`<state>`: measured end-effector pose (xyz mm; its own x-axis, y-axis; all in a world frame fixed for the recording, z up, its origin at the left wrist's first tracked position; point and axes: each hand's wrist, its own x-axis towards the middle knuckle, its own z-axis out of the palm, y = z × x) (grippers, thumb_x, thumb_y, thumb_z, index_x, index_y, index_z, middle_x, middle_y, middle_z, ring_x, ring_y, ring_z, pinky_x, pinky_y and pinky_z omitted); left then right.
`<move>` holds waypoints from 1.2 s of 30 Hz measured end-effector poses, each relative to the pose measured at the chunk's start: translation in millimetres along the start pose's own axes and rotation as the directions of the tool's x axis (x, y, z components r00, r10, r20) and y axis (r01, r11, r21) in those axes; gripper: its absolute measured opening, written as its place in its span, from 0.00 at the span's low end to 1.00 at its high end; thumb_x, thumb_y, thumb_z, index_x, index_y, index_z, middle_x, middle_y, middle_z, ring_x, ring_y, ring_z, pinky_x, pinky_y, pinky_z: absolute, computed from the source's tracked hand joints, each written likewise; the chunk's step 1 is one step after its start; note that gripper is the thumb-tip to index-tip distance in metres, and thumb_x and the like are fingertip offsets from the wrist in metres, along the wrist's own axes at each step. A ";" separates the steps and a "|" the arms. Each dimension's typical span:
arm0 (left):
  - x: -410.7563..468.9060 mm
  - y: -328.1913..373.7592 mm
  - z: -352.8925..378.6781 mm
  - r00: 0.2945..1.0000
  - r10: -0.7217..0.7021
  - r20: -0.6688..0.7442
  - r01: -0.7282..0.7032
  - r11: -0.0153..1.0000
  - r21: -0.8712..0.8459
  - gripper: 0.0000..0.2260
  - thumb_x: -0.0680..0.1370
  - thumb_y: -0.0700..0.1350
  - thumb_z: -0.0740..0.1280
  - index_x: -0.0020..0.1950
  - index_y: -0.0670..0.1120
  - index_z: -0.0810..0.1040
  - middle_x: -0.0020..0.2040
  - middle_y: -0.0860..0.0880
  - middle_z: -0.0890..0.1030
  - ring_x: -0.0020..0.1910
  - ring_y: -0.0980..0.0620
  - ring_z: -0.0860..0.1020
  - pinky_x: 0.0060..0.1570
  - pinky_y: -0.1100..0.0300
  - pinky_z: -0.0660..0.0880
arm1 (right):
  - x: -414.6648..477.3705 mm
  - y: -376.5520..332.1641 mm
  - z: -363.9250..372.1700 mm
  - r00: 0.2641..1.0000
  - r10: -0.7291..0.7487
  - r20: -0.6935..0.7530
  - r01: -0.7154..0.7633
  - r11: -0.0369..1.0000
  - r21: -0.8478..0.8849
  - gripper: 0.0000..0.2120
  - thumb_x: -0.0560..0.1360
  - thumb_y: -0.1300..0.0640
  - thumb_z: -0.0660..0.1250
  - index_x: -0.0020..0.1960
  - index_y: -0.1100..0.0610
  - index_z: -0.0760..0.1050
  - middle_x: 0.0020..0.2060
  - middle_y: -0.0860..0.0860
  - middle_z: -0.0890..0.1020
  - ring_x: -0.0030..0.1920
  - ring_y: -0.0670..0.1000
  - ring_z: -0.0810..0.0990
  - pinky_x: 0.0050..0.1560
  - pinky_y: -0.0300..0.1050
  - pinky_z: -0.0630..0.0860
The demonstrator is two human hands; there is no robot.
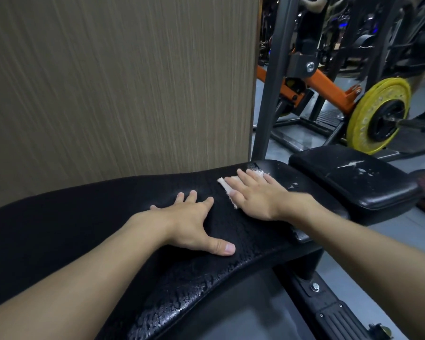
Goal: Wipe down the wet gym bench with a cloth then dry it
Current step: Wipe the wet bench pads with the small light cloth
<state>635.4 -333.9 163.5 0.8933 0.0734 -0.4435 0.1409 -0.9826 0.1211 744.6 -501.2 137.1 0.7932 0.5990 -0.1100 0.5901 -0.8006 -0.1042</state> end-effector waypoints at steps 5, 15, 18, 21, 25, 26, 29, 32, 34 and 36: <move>-0.5 2.8 -2.1 1.000 -0.005 0.016 0.005 1.000 -0.006 0.60 0.57 0.79 0.66 0.79 0.58 0.39 0.80 0.50 0.36 0.78 0.46 0.36 0.72 0.31 0.46 | -79.8 2.6 14.0 0.997 -0.069 -0.039 0.065 0.993 -0.099 0.32 0.76 0.38 0.29 0.79 0.41 0.41 0.81 0.49 0.46 0.80 0.51 0.42 0.78 0.54 0.44; -0.6 28.2 -7.6 0.998 0.054 0.016 -0.055 0.996 0.071 0.61 0.59 0.79 0.65 0.80 0.53 0.41 0.81 0.47 0.41 0.79 0.44 0.41 0.75 0.40 0.52 | -81.2 11.5 12.1 0.999 -0.043 -0.032 0.042 0.997 -0.059 0.28 0.81 0.39 0.36 0.80 0.41 0.42 0.81 0.48 0.45 0.80 0.50 0.40 0.78 0.54 0.42; 8.8 28.8 -3.0 0.999 0.029 0.025 -0.030 0.998 0.059 0.62 0.55 0.81 0.63 0.79 0.55 0.40 0.80 0.47 0.38 0.78 0.42 0.38 0.74 0.36 0.52 | -35.7 20.3 4.9 1.000 0.016 -0.011 -0.016 1.000 -0.013 0.26 0.82 0.40 0.39 0.80 0.41 0.44 0.81 0.49 0.45 0.80 0.50 0.40 0.78 0.55 0.41; 14.3 28.3 -4.7 0.999 0.034 0.034 -0.036 0.998 0.051 0.63 0.54 0.81 0.63 0.79 0.57 0.39 0.80 0.47 0.37 0.78 0.42 0.37 0.74 0.36 0.51 | 12.2 29.9 -2.0 0.997 0.072 -0.003 -0.072 0.997 0.030 0.26 0.82 0.40 0.39 0.80 0.42 0.46 0.81 0.50 0.45 0.80 0.51 0.41 0.77 0.57 0.40; 20.1 26.2 -2.2 0.998 0.037 0.048 -0.039 0.998 0.043 0.64 0.51 0.82 0.63 0.78 0.60 0.38 0.79 0.49 0.35 0.77 0.43 0.35 0.73 0.34 0.50 | 67.4 43.8 -10.0 0.989 0.149 0.023 -0.150 0.987 0.061 0.29 0.80 0.35 0.38 0.80 0.40 0.46 0.81 0.50 0.47 0.80 0.52 0.42 0.77 0.59 0.40; 20.8 26.0 -2.3 0.998 0.034 0.051 -0.036 0.999 0.035 0.64 0.51 0.81 0.63 0.78 0.60 0.38 0.79 0.49 0.34 0.77 0.43 0.34 0.73 0.34 0.49 | 77.0 46.4 -11.5 0.986 0.162 0.030 -0.163 0.985 0.061 0.30 0.80 0.34 0.38 0.80 0.40 0.47 0.81 0.50 0.47 0.80 0.53 0.42 0.77 0.59 0.40; 21.5 28.4 -6.0 0.998 0.023 0.053 -0.024 1.000 0.018 0.62 0.56 0.79 0.66 0.78 0.59 0.37 0.79 0.48 0.34 0.77 0.42 0.33 0.74 0.35 0.47 | 91.0 50.0 -11.5 0.983 0.175 0.046 -0.178 0.982 0.065 0.30 0.80 0.34 0.38 0.80 0.40 0.47 0.81 0.51 0.48 0.80 0.53 0.42 0.77 0.60 0.40; 21.4 31.7 -8.3 0.998 0.015 0.065 -0.016 0.999 0.028 0.60 0.60 0.76 0.68 0.78 0.57 0.36 0.79 0.47 0.33 0.76 0.41 0.33 0.75 0.37 0.46 | 77.8 51.1 -5.0 0.989 0.145 0.014 -0.145 0.987 0.065 0.30 0.78 0.35 0.37 0.79 0.39 0.47 0.81 0.51 0.49 0.80 0.54 0.43 0.77 0.60 0.41; 22.5 32.6 -9.3 0.997 0.006 0.074 -0.009 0.999 0.039 0.61 0.59 0.77 0.68 0.78 0.57 0.35 0.79 0.46 0.33 0.77 0.41 0.33 0.75 0.37 0.45 | 52.8 50.9 0.0 0.994 0.105 -0.001 -0.105 0.993 0.058 0.29 0.79 0.37 0.38 0.79 0.39 0.46 0.81 0.51 0.47 0.80 0.53 0.42 0.77 0.59 0.41; 23.2 33.3 -10.5 0.997 -0.001 0.074 -0.003 0.999 0.052 0.61 0.58 0.77 0.68 0.78 0.57 0.35 0.79 0.46 0.34 0.77 0.40 0.33 0.75 0.37 0.45 | 18.7 49.5 4.6 0.997 0.070 -0.034 -0.069 0.997 0.032 0.27 0.80 0.39 0.38 0.80 0.39 0.46 0.81 0.51 0.47 0.80 0.52 0.42 0.77 0.58 0.41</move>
<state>665.4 -363.1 166.6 0.8592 0.0618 -0.5078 0.1162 -0.9903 0.0760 788.0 -529.5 125.4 0.8372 0.5404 -0.0837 0.5288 -0.8390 -0.1278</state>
